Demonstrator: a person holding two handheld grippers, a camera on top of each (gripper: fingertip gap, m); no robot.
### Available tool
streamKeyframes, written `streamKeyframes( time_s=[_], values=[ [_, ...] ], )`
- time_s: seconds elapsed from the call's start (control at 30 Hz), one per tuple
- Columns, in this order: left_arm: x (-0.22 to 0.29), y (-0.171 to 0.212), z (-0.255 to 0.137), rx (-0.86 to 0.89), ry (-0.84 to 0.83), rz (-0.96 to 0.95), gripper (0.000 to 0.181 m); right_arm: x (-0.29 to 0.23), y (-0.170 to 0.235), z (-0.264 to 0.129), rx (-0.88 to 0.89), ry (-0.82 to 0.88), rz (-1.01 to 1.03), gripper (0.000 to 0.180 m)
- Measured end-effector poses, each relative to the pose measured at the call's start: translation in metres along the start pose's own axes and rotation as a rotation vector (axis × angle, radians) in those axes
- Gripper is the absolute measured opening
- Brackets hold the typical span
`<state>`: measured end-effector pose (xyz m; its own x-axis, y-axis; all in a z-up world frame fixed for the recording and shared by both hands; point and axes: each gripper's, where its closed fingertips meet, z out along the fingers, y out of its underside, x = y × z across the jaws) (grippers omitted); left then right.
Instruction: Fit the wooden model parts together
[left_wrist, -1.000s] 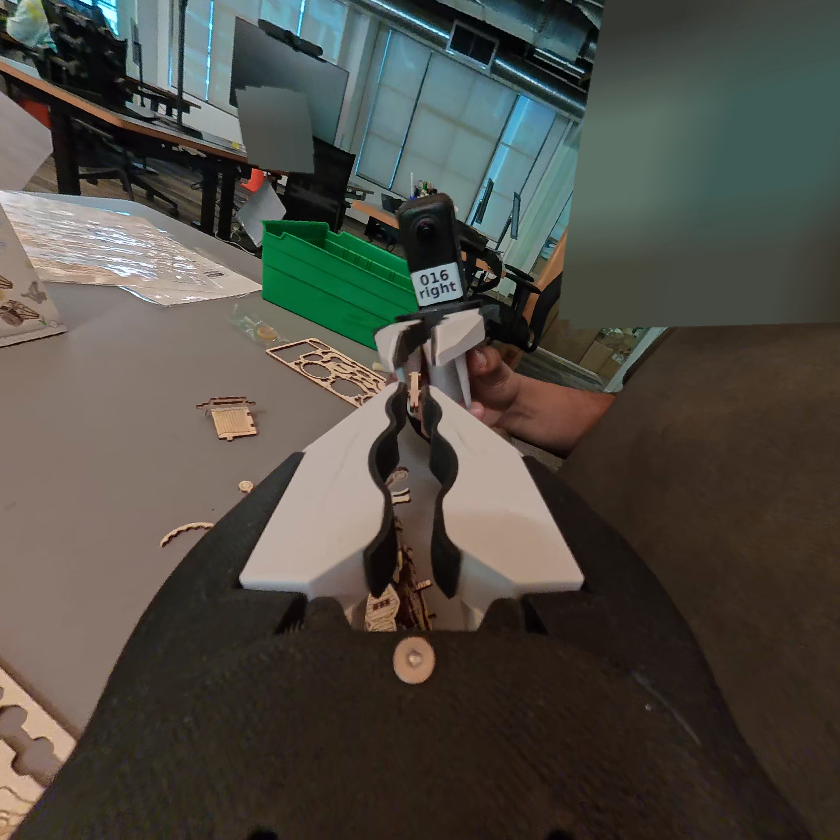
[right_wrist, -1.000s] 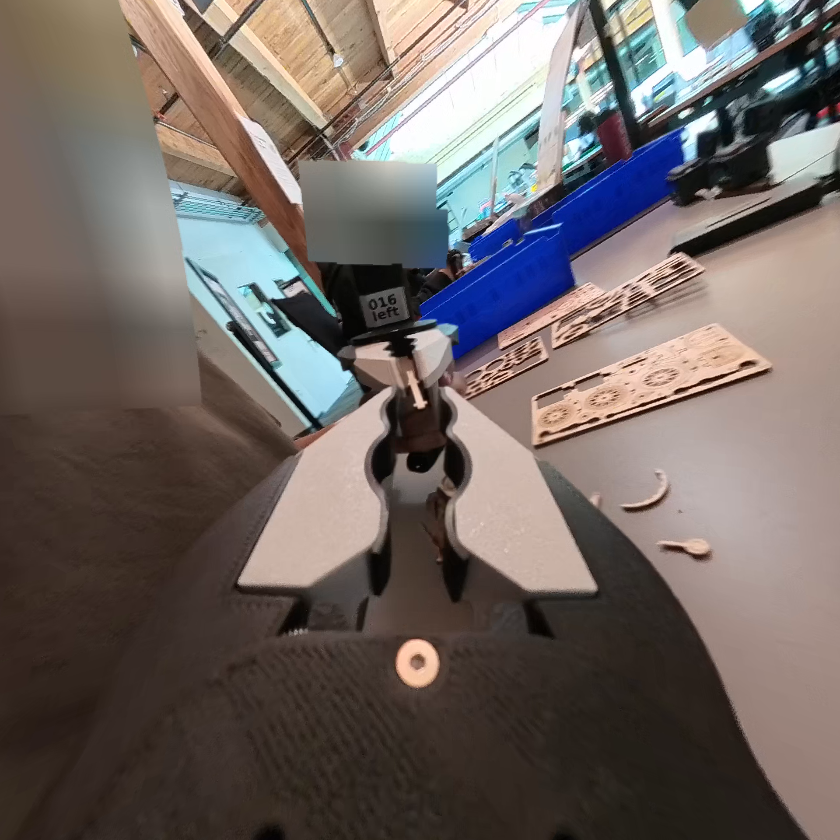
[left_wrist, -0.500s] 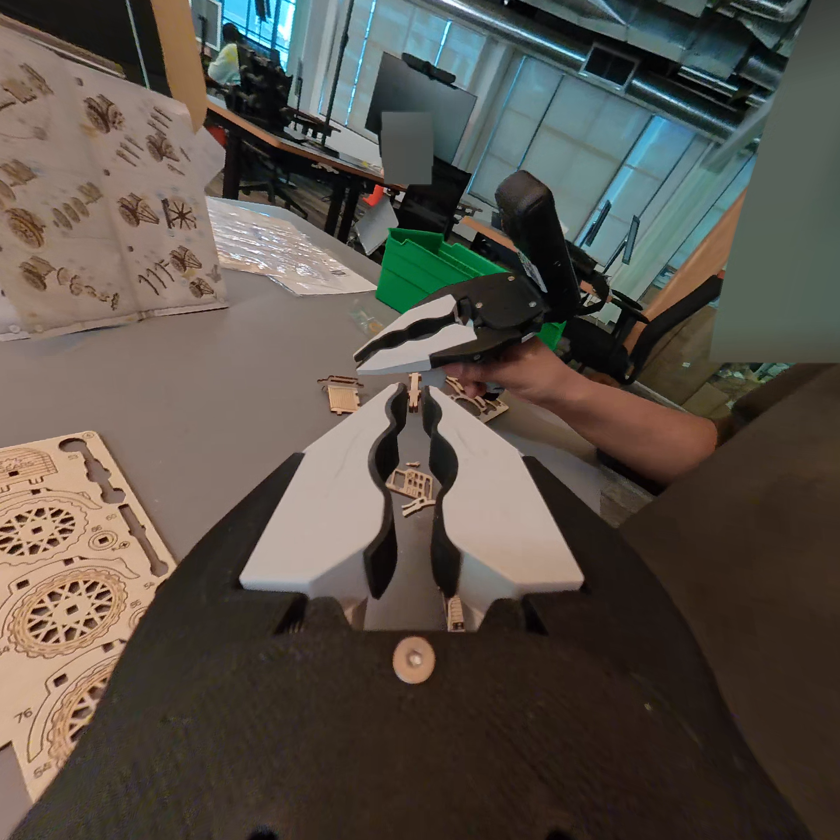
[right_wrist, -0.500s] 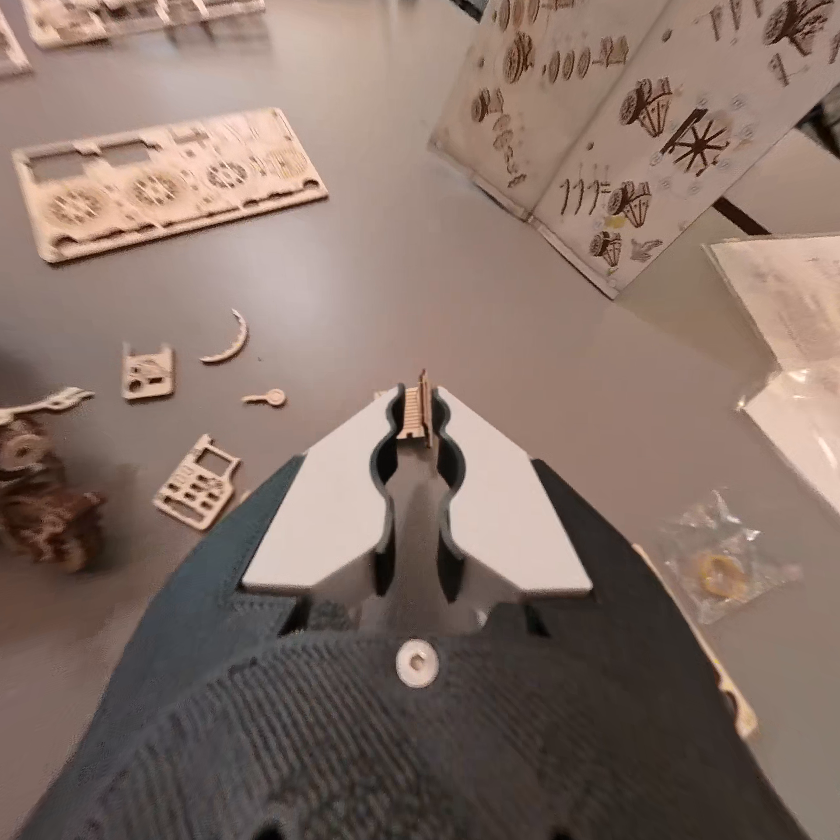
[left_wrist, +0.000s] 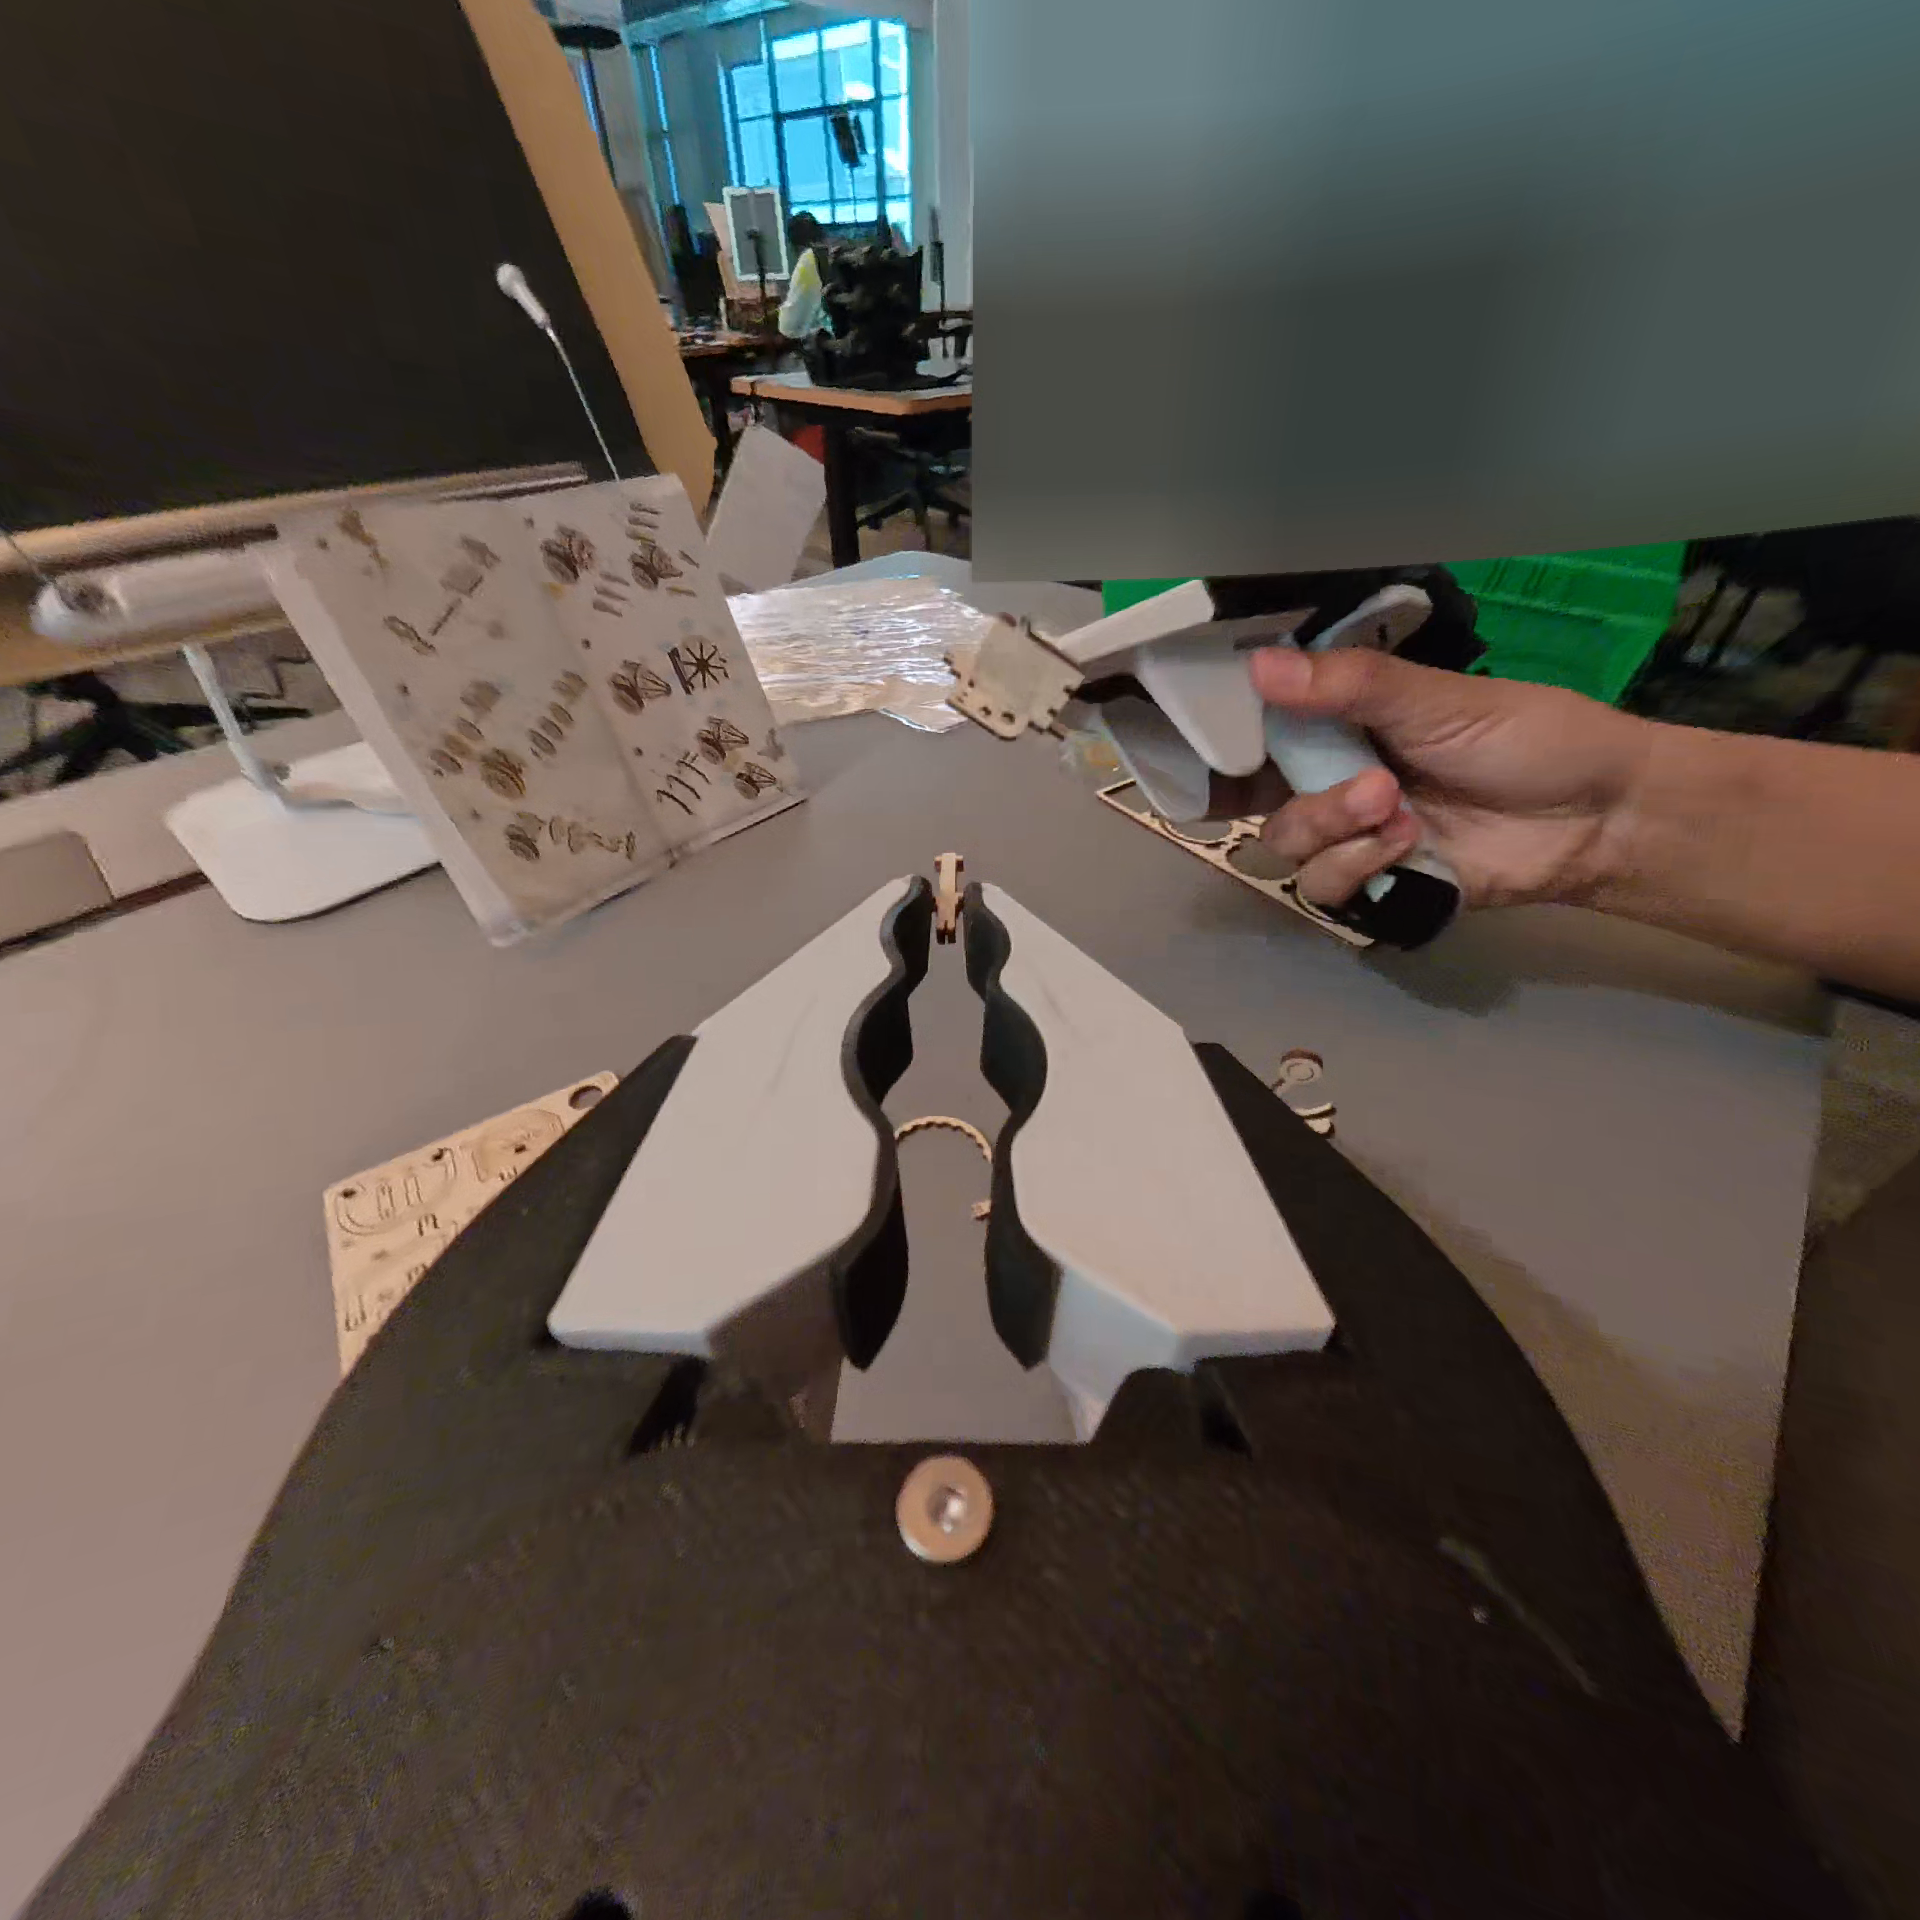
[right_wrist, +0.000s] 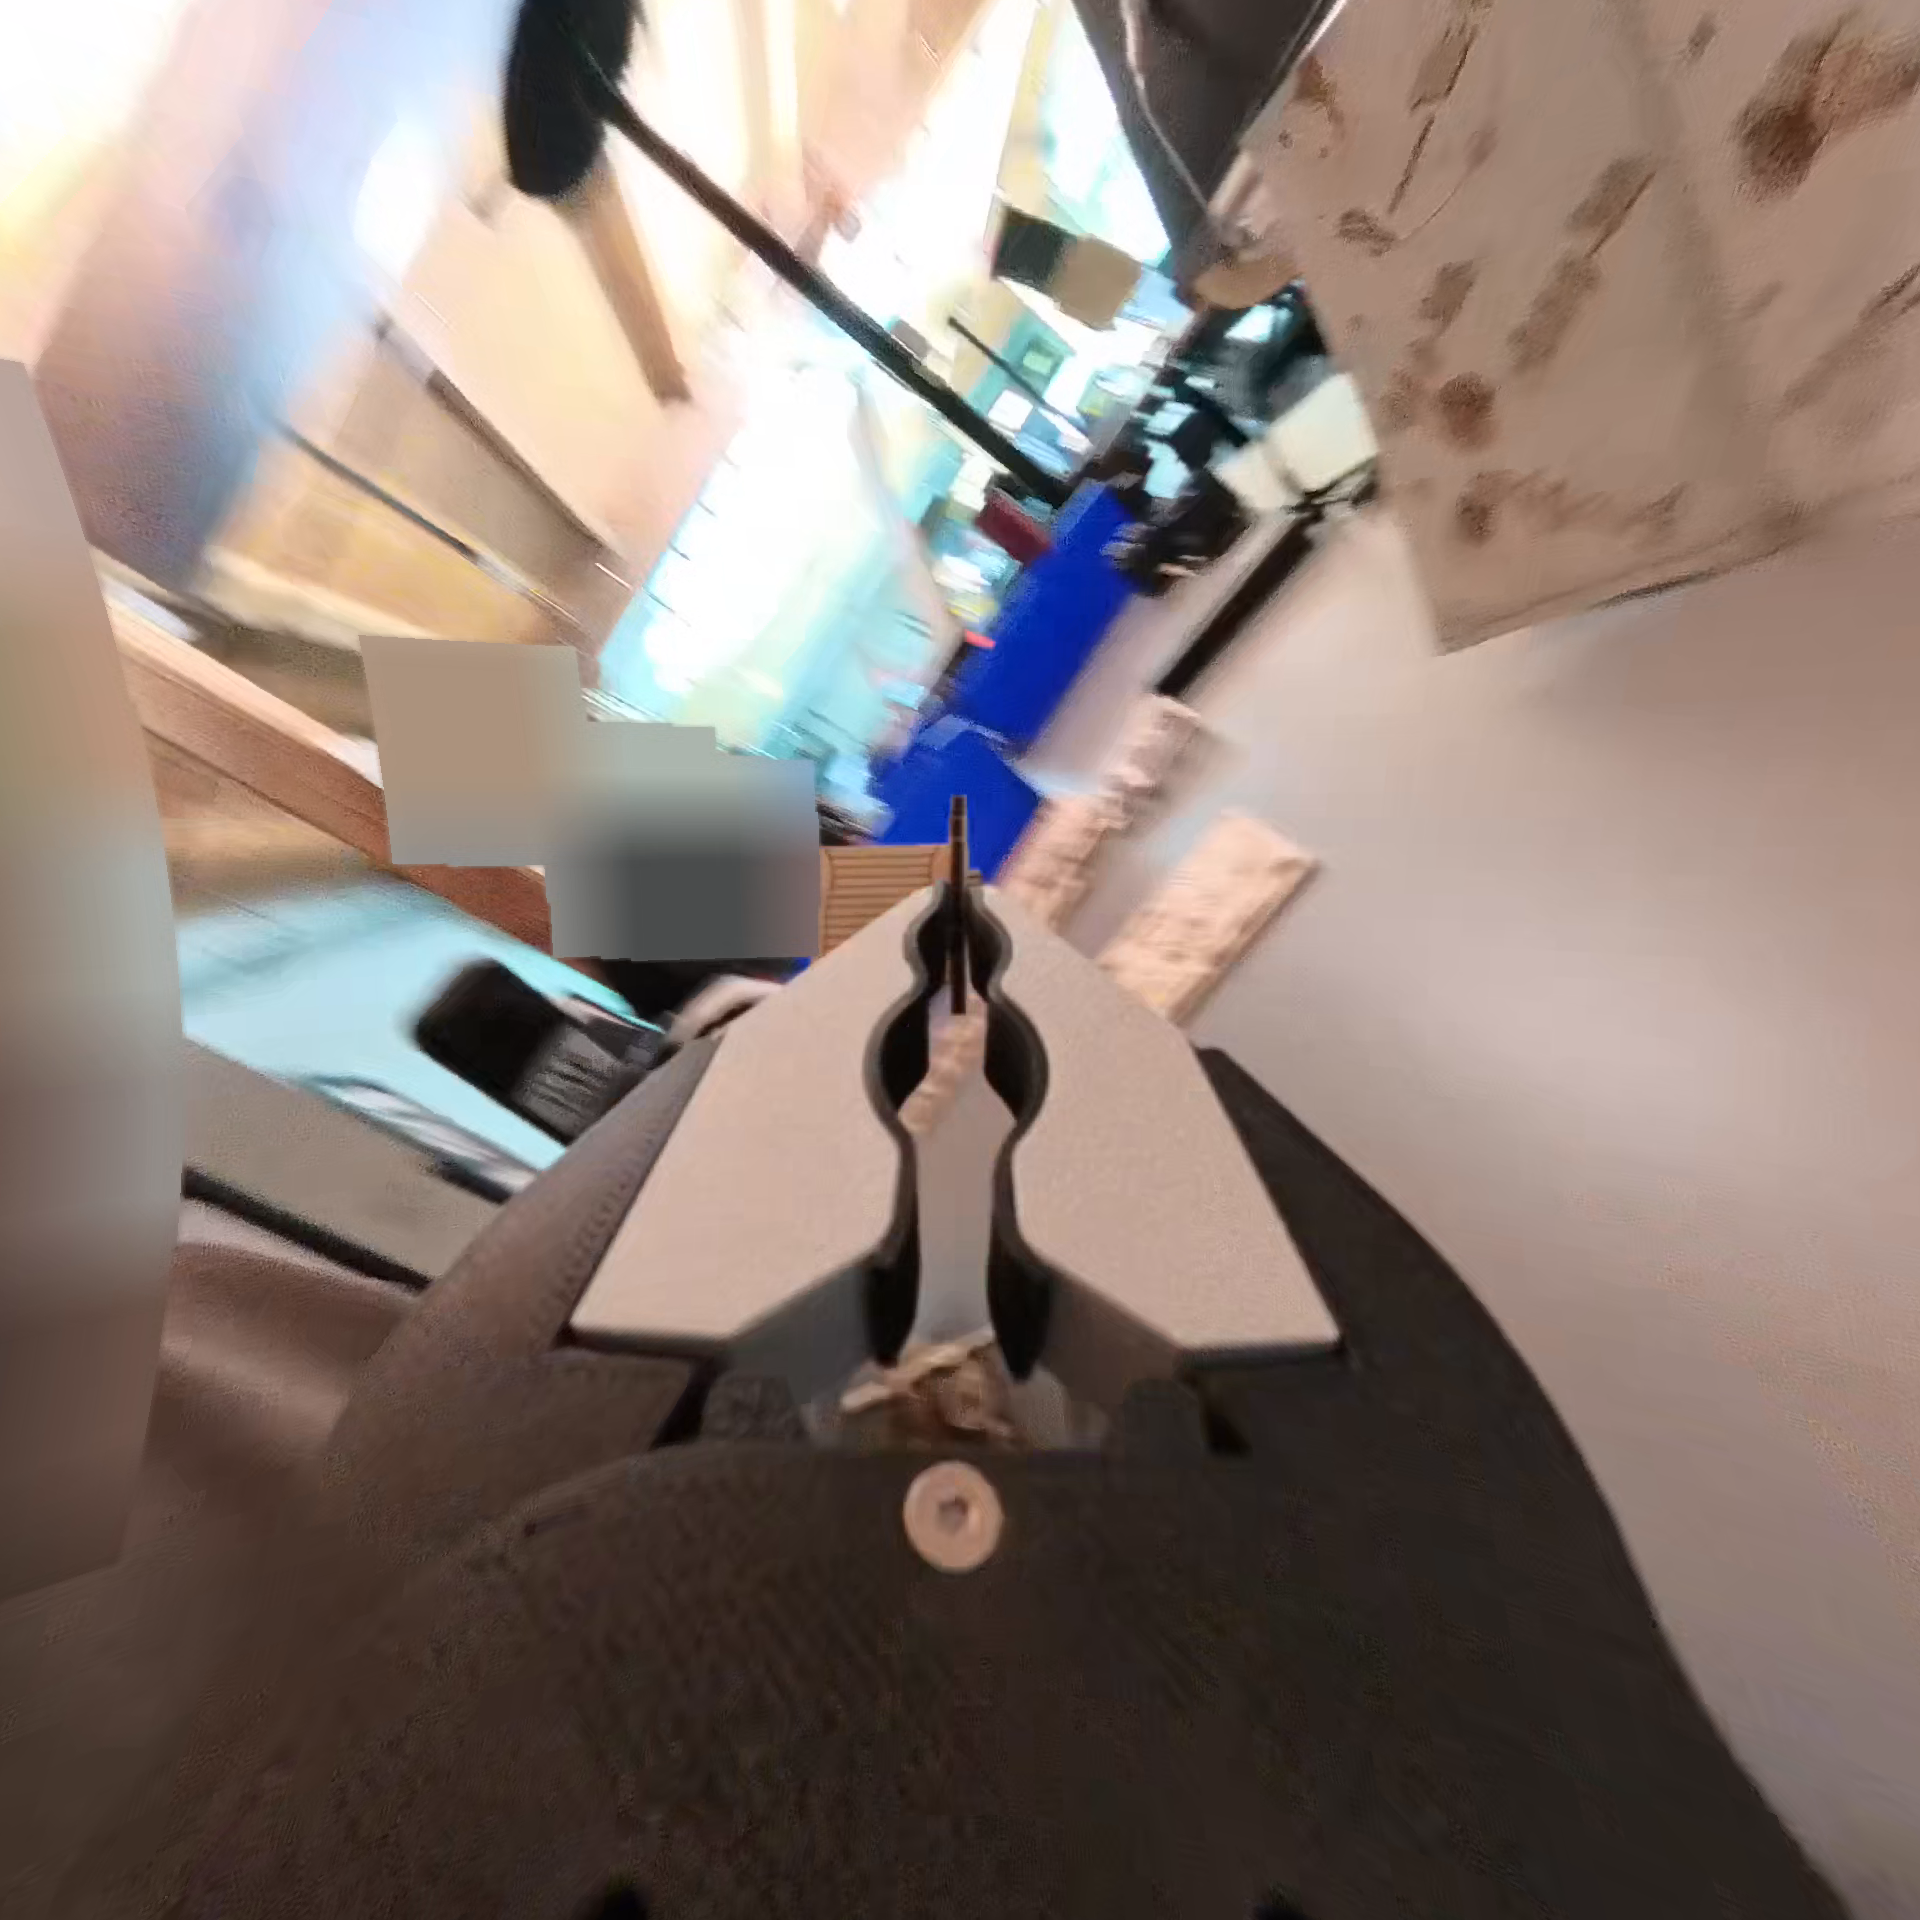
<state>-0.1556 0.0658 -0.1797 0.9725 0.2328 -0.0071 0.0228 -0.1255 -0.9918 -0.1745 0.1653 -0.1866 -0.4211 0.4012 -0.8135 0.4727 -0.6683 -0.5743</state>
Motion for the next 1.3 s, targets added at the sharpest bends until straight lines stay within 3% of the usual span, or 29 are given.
streamKeyframes(
  time_s=[0.07,0.23,0.37,0.77,1.3],
  values=[
    [0.011,-0.009,0.001,-0.015,0.002,0.046,0.003,-0.008,0.005,0.002,0.031,-0.107,0.153,0.001],
    [0.029,-0.023,0.004,-0.06,-0.019,0.161,0.003,-0.027,0.026,0.017,-0.028,-0.175,0.223,0.001],
    [0.026,-0.022,0.004,-0.109,-0.068,0.239,0.003,-0.029,0.041,0.025,-0.089,-0.126,0.181,0.001],
    [0.012,0.003,0.005,-0.214,-0.066,0.186,0.004,-0.025,0.058,0.031,-0.155,-0.035,0.133,0.002],
    [0.015,0.026,0.008,-0.361,-0.084,0.349,0.004,-0.015,0.073,0.032,-0.224,0.061,0.097,0.002]
  ],
)
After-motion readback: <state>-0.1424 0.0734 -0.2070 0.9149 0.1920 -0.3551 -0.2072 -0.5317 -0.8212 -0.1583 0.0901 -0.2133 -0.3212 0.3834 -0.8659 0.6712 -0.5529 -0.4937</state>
